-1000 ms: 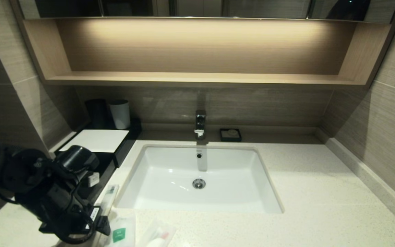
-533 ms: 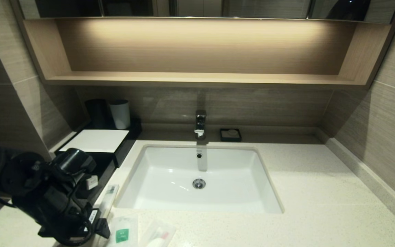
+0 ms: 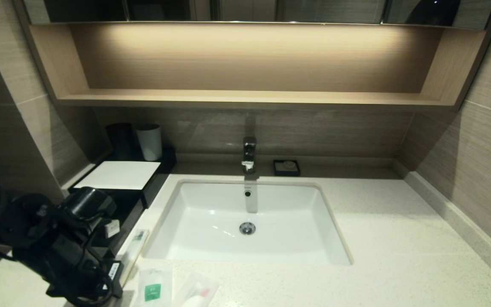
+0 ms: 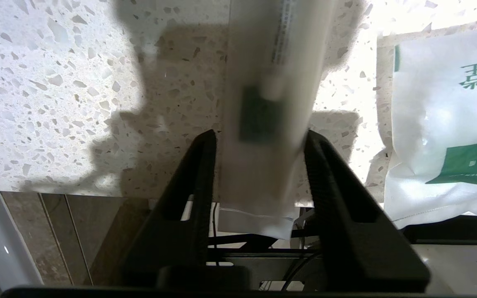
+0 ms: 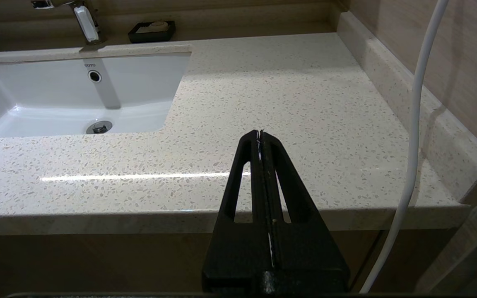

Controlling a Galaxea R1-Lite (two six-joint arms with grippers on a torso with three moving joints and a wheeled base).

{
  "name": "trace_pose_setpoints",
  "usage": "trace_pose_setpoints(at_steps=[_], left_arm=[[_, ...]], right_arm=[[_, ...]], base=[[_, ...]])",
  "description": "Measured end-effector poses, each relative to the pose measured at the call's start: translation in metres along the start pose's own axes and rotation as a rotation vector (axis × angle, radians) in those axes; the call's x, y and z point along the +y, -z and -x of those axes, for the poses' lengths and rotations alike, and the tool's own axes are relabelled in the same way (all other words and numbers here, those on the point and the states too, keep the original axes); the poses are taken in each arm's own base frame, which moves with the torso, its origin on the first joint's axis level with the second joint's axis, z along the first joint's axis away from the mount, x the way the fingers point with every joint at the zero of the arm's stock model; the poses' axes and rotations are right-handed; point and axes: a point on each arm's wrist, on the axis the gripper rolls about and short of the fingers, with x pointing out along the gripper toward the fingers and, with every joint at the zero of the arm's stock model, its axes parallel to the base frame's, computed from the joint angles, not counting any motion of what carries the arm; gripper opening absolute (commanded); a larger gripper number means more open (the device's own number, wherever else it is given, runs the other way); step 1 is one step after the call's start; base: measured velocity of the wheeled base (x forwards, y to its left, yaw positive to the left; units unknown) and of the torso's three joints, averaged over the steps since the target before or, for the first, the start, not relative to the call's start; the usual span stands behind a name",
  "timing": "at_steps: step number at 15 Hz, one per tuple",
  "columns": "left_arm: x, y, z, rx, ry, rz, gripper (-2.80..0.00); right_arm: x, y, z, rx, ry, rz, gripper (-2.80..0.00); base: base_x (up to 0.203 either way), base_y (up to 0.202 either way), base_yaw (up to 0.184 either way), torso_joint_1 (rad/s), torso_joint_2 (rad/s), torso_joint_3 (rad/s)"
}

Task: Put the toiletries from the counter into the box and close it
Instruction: Pick up the bathroom toiletry

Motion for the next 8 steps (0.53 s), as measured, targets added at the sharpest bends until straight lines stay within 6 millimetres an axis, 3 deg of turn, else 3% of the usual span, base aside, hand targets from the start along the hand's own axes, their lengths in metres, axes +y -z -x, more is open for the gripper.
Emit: trace_pose_setpoints(at_steps=[8], left_arm=[[-0.0016,-0.0011,0.002,-0.035,0.047,-0.065,-2.8]], right_arm=[[0.0,0.0,0.0,0.0,0.0,0.0,-2.8]], base=[[0.0,0.0,0.0,0.0,0.0,0.0]])
